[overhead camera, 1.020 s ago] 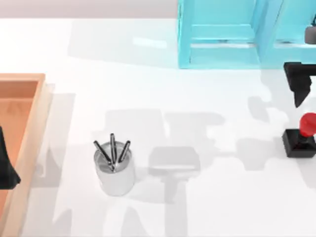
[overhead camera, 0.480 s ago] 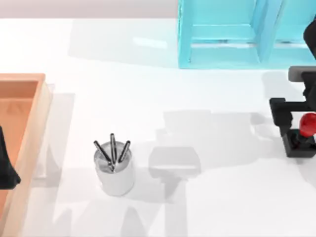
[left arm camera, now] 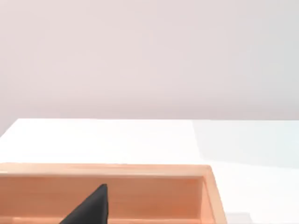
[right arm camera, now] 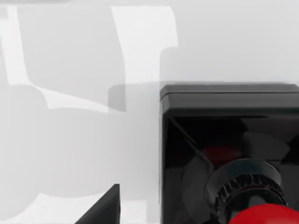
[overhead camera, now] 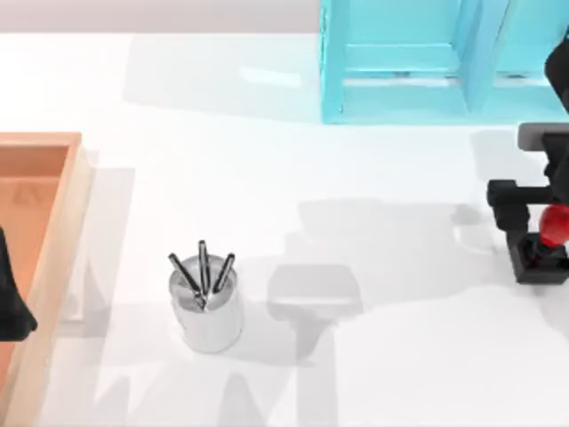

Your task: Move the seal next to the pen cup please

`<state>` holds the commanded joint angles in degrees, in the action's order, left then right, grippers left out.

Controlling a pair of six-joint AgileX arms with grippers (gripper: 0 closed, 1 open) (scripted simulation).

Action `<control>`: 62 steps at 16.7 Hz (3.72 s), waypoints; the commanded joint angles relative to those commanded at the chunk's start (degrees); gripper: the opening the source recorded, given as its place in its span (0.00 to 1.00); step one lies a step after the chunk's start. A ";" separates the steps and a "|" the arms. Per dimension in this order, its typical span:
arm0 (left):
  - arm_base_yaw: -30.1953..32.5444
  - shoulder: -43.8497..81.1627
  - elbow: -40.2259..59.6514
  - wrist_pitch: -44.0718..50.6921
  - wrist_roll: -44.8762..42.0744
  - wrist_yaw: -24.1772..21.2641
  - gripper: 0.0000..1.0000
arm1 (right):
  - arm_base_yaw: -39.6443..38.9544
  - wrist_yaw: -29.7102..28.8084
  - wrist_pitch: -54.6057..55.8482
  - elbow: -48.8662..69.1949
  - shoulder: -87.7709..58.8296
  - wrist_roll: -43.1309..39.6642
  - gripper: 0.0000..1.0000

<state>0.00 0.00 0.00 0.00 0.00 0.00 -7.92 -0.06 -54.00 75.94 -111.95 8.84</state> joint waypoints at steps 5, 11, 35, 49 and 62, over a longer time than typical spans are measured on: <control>0.00 0.00 0.00 0.00 0.00 0.00 1.00 | 0.00 0.00 0.00 0.00 0.00 0.00 0.40; 0.00 0.00 0.00 0.00 0.00 0.00 1.00 | 0.00 0.00 0.00 0.00 0.00 0.00 0.00; 0.00 0.00 0.00 0.00 0.00 0.00 1.00 | -19.08 -0.09 -35.52 43.81 -8.21 19.36 0.00; 0.00 0.00 0.00 0.00 0.00 0.00 1.00 | -34.46 -5.89 -27.44 42.07 -10.67 34.47 0.00; 0.00 0.00 0.00 0.00 0.00 0.00 1.00 | -41.08 -8.54 -20.90 38.41 -11.28 40.94 0.00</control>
<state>0.00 0.00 0.00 0.00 0.00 0.00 -49.01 -8.61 -74.90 114.36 -123.22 49.77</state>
